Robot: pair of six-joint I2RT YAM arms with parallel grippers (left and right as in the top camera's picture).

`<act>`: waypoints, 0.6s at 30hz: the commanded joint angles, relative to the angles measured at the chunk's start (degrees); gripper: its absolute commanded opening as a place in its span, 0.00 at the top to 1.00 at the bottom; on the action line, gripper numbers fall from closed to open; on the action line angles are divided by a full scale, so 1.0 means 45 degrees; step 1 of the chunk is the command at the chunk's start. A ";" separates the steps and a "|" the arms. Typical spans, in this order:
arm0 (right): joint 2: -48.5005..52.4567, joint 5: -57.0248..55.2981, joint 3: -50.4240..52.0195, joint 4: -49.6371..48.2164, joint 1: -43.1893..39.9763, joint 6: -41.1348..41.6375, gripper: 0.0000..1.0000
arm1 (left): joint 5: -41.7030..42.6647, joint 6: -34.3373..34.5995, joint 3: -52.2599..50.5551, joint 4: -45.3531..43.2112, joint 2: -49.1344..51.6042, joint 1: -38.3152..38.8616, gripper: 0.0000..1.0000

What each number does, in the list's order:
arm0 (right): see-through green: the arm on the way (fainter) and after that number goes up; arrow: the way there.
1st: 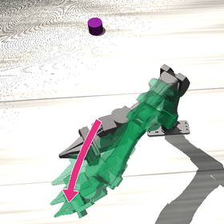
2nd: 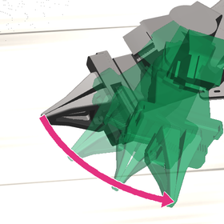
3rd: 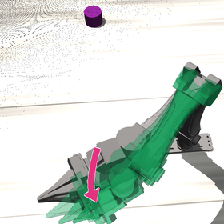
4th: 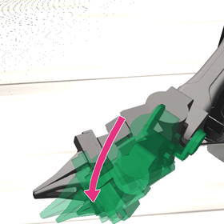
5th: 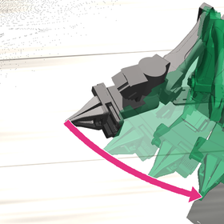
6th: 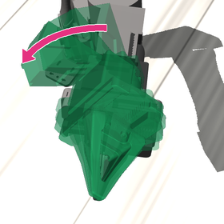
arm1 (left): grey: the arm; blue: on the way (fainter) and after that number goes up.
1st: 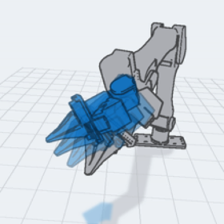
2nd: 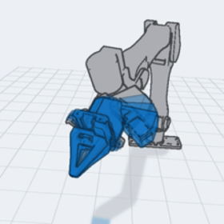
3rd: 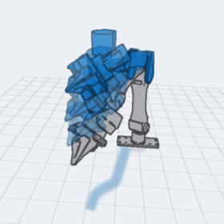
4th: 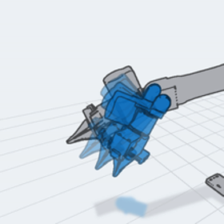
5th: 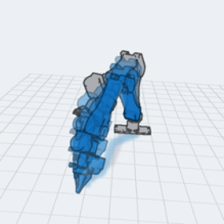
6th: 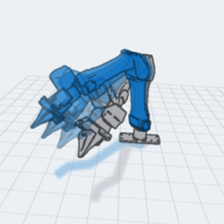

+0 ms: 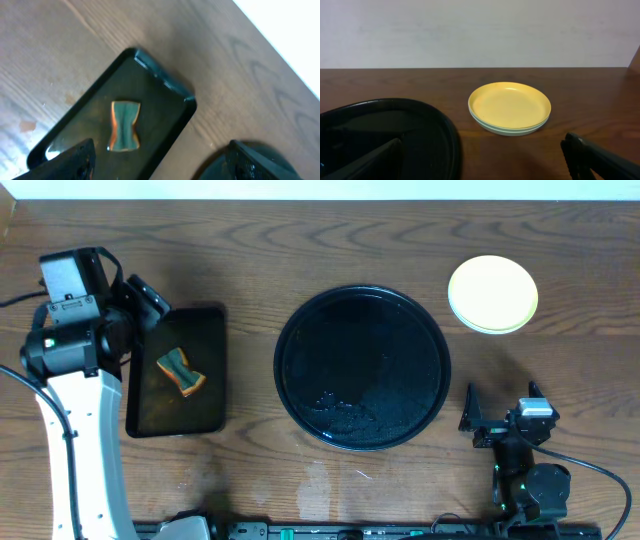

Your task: Clean dirty plates on tray and stack at the side

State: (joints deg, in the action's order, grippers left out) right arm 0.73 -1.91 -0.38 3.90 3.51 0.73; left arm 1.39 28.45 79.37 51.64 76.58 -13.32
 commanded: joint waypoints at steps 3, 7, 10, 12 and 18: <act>-0.0092 0.0102 0.0015 0.0068 -0.0058 -0.0131 0.01 | 0.0024 -0.0840 -0.1710 0.0136 -0.0617 0.0131 0.16; -0.0092 0.0102 0.0015 0.0068 -0.0058 -0.0131 0.01 | 0.0029 -0.1088 -0.4046 -0.0976 -0.1685 0.0330 0.16; -0.0092 0.0102 0.0015 0.0068 -0.0058 -0.0131 0.01 | 0.0029 -0.1093 -0.6305 -0.3094 -0.2905 0.0515 0.16; -0.0092 0.0102 0.0015 0.0063 -0.0058 -0.0131 0.01 | 0.0034 -0.1088 -0.7800 -0.4619 -0.3701 0.0636 0.16; -0.0092 0.0102 0.0015 0.0068 -0.0058 -0.0131 0.01 | 0.0039 -0.1088 -1.1837 -0.8641 -0.6212 0.1258 0.16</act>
State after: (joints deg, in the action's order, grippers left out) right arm 0.69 -1.83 -0.38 3.92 3.51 0.73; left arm 1.41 24.29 31.77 16.19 52.90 -8.88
